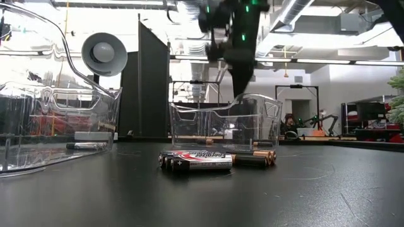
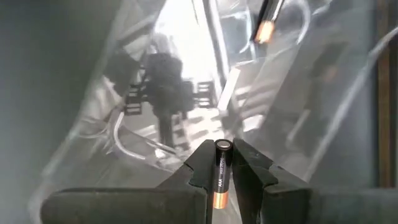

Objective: Sort batteries
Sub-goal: Put the black battery into the top transparent bin

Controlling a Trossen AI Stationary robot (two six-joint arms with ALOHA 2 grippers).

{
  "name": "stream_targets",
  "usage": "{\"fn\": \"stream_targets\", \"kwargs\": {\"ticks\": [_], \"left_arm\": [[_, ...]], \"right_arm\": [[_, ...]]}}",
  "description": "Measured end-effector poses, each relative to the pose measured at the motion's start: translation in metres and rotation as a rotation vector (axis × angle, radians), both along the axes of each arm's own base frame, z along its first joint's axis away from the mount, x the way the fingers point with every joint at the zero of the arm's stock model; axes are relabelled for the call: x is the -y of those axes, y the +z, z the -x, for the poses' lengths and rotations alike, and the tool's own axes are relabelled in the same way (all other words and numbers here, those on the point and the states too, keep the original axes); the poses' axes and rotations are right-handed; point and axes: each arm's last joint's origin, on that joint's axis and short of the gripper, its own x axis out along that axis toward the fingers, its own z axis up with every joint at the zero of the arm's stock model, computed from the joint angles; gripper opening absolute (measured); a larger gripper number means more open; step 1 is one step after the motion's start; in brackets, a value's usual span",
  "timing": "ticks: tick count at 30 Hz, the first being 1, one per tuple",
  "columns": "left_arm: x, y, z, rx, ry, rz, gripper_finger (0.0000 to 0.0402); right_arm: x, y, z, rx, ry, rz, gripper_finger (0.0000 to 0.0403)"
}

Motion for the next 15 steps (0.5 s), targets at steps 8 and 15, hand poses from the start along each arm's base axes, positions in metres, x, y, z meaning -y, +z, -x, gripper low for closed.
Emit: {"fn": "stream_targets", "kwargs": {"ticks": [8,15], "left_arm": [[0.000,0.000,0.000,0.003,0.001,0.004,0.0177],[0.000,0.000,0.000,0.002,0.001,0.003,0.0177]], "right_arm": [[0.023,-0.057,0.010,0.013,-0.052,-0.045,0.0065],[0.027,-0.085,0.028,-0.071,-0.128,-0.078,0.0065]]}}
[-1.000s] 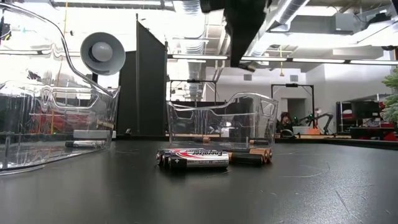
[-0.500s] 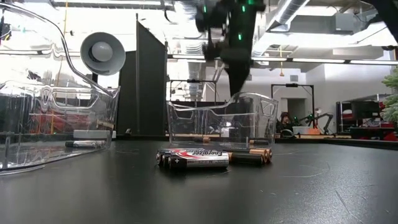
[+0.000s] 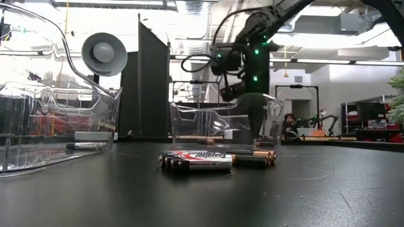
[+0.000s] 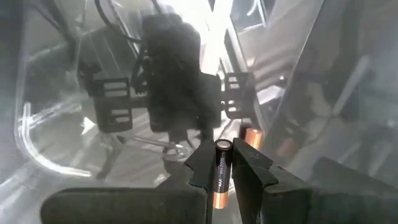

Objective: Sort batteries
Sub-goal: Put the black battery into the top transparent bin

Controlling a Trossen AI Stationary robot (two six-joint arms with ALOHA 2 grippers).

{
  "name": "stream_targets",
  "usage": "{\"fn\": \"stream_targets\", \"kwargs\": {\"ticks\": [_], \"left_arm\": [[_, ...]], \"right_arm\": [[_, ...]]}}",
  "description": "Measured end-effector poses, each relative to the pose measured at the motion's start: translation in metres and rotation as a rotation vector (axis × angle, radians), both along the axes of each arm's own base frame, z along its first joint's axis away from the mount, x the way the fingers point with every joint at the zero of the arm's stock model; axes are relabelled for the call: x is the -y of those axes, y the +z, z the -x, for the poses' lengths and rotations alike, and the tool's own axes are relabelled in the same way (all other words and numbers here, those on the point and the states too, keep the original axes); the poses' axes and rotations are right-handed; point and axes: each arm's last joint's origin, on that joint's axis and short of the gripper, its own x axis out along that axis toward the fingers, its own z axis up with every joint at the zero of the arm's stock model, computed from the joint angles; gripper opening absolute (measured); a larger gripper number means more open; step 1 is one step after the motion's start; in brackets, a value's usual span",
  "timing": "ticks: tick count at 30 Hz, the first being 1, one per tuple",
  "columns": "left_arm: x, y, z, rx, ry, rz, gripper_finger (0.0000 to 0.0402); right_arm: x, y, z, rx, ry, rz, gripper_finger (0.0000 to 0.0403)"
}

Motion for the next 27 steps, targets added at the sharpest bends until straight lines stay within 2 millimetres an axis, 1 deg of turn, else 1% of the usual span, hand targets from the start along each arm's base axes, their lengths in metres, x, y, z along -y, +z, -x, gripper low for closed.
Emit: {"fn": "stream_targets", "kwargs": {"ticks": [5,10,14,20,23,25,27], "left_arm": [[0.000,0.000,0.000,0.000,0.000,0.000,0.0177],[0.000,0.000,0.000,0.001,0.001,0.001,0.0177],[0.000,0.000,0.000,0.001,0.001,0.001,0.0177],[0.000,0.000,0.000,0.002,0.001,0.002,0.0177],[0.000,0.000,0.000,0.002,0.001,0.002,0.0177],[0.000,0.000,0.000,0.001,0.001,0.001,0.0177],[0.000,0.000,0.000,0.001,0.001,0.001,0.0177]], "right_arm": [[-0.002,-0.014,0.004,0.004,-0.010,-0.001,0.0065],[-0.002,-0.016,0.005,0.014,-0.022,0.001,0.0075],[-0.002,-0.016,0.005,0.016,-0.037,0.000,0.0106],[-0.003,-0.016,0.004,0.012,-0.024,0.017,0.0174],[-0.004,-0.007,0.003,0.030,0.006,0.108,0.0197],[-0.006,0.006,0.003,0.078,0.029,0.156,0.0206],[-0.007,0.024,0.003,0.154,0.044,0.185,0.0209]]}}
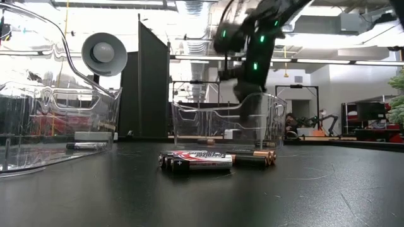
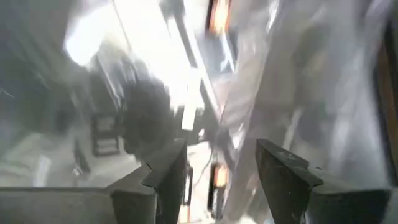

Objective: Sort batteries
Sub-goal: Put the black battery into the top transparent bin

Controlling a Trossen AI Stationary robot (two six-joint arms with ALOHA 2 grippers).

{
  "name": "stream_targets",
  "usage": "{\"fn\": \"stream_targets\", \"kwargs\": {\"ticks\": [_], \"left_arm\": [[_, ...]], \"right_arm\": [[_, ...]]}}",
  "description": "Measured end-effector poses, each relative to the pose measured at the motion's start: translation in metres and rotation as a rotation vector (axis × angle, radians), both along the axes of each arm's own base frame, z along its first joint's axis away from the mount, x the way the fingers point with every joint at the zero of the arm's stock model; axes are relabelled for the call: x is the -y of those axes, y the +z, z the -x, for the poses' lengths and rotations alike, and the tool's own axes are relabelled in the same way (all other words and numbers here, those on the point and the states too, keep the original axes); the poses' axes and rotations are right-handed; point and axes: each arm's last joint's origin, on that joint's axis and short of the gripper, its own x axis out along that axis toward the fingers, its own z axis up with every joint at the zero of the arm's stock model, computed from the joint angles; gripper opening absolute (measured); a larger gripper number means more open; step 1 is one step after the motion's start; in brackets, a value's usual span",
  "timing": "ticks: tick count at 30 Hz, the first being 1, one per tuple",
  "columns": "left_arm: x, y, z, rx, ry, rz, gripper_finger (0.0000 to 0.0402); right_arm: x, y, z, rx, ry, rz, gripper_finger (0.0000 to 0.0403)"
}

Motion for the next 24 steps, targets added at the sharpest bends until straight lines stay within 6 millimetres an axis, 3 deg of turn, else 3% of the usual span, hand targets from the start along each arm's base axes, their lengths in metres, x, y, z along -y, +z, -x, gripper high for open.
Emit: {"fn": "stream_targets", "kwargs": {"ticks": [6,9,12,16,20,24], "left_arm": [[0.000,0.000,0.000,-0.001,0.000,-0.001,0.0177],[0.000,0.000,0.000,-0.003,0.000,-0.003,0.0177],[0.000,0.000,0.000,-0.004,0.000,-0.005,0.0177],[0.000,0.000,0.000,-0.004,0.000,-0.005,0.0177],[0.000,0.000,0.000,0.000,0.002,-0.009,0.0177],[-0.001,0.000,0.000,0.007,0.007,-0.016,0.0177]], "right_arm": [[-0.026,0.061,0.012,0.222,0.077,0.057,0.0206],[-0.056,0.085,0.017,0.327,0.158,0.060,0.0203],[-0.094,0.095,0.016,0.405,0.257,0.042,0.0198],[-0.151,0.091,0.010,0.456,0.416,0.009,0.0186],[-0.201,0.067,0.004,0.429,0.527,-0.039,0.0169],[-0.229,0.035,0.000,0.371,0.507,-0.093,0.0149]]}}
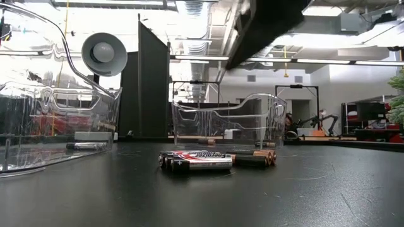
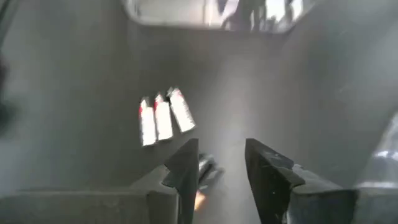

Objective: Sort batteries
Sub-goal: Put the black battery into the top transparent bin

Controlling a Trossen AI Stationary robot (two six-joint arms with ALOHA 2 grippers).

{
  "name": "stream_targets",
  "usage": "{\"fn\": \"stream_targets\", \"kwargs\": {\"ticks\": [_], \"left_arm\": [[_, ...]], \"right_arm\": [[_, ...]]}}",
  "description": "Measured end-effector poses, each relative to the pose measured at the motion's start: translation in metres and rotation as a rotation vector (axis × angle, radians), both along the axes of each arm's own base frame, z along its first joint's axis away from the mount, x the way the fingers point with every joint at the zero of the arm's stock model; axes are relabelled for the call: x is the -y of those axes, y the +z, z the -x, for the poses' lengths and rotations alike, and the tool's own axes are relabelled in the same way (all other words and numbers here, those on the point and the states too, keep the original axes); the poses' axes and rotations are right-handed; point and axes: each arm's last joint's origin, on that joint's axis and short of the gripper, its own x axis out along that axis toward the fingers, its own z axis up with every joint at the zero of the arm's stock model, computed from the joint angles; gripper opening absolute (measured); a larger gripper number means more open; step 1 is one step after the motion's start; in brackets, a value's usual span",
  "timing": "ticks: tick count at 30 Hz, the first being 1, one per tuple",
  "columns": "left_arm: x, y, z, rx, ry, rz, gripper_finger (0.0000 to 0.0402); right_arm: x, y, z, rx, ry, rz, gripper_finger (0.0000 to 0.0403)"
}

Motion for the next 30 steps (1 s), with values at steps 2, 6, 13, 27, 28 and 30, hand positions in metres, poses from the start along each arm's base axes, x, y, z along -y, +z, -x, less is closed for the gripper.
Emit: {"fn": "stream_targets", "kwargs": {"ticks": [2,6,13,27,28,30], "left_arm": [[0.000,0.000,0.000,0.001,0.000,0.000,0.0177],[0.000,0.000,0.000,0.002,0.001,-0.001,0.0177],[0.000,0.000,0.000,0.005,0.001,0.001,0.0177],[0.000,0.000,0.000,0.005,0.001,0.001,0.0177],[0.000,0.000,0.000,0.005,0.001,0.001,0.0177],[0.000,0.000,0.000,0.005,0.001,0.001,0.0177]], "right_arm": [[-0.008,-0.015,-0.002,-0.038,-0.026,-0.018,0.0140],[-0.017,-0.037,-0.007,-0.101,-0.060,-0.122,0.0130],[-0.020,-0.066,-0.013,-0.175,-0.127,-0.160,0.0150],[-0.022,-0.075,-0.016,-0.184,-0.168,-0.182,0.0176],[-0.023,-0.076,-0.015,-0.188,-0.166,-0.180,0.0176],[-0.025,-0.078,-0.016,-0.185,-0.164,-0.183,0.0176]]}}
